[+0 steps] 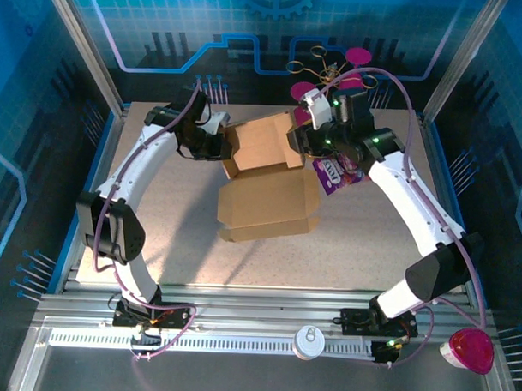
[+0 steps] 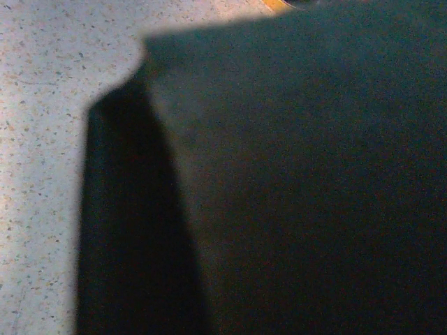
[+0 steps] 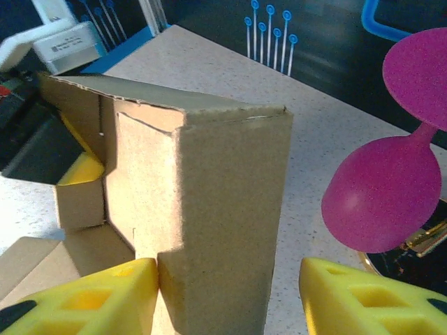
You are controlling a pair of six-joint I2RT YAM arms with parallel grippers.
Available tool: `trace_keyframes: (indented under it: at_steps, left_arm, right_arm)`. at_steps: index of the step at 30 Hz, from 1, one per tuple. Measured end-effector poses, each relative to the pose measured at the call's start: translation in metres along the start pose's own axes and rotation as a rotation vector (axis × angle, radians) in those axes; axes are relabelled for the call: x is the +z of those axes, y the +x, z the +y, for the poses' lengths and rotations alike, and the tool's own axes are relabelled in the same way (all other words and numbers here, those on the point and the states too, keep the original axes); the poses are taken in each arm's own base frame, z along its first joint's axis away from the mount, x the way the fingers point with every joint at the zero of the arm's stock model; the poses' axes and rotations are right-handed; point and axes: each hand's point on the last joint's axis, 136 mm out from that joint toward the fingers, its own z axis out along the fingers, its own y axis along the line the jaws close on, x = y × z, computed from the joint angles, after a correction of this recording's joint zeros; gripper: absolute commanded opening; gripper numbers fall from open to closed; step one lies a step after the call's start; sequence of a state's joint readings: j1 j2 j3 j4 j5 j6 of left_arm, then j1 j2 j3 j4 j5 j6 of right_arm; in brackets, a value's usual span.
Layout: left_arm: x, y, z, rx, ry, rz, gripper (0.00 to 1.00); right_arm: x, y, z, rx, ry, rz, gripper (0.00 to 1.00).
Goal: Fold the paper box
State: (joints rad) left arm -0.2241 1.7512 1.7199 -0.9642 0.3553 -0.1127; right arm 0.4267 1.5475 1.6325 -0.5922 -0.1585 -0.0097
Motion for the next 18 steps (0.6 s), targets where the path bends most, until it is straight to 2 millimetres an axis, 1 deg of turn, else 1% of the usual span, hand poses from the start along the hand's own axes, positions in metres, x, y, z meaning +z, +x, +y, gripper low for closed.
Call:
trace_keyframes:
  at_steps: [3,5,8,9,13,15,18]
  left_arm:
    - [0.000,0.001,0.000,0.001,-0.010,0.003,0.00]
    - [0.000,0.001,-0.001,-0.002,-0.016,0.003,0.00]
    - [-0.002,0.000,-0.005,0.004,-0.019,0.000,0.00]
    - [-0.003,-0.001,-0.007,0.009,-0.016,-0.002,0.00]
    - [-0.004,-0.001,-0.016,0.030,-0.013,-0.006,0.00]
    - [-0.004,0.000,-0.015,0.030,-0.024,-0.001,0.00]
    - [-0.005,-0.001,-0.014,0.027,-0.036,-0.005,0.00]
  right_arm:
    - [0.003,0.001,-0.003,-0.017,0.046,0.016,0.50]
    - [0.005,0.001,-0.007,-0.021,0.078,0.028,0.50]
    - [0.010,0.001,-0.013,-0.028,0.132,0.044,0.50]
    - [0.012,0.002,-0.014,-0.031,0.146,0.054,0.48]
    - [0.025,0.011,-0.017,-0.041,0.192,0.095,0.38]
    - [0.028,0.013,-0.019,-0.042,0.210,0.107,0.32]
    - [0.029,0.012,-0.020,-0.045,0.234,0.113,0.19]
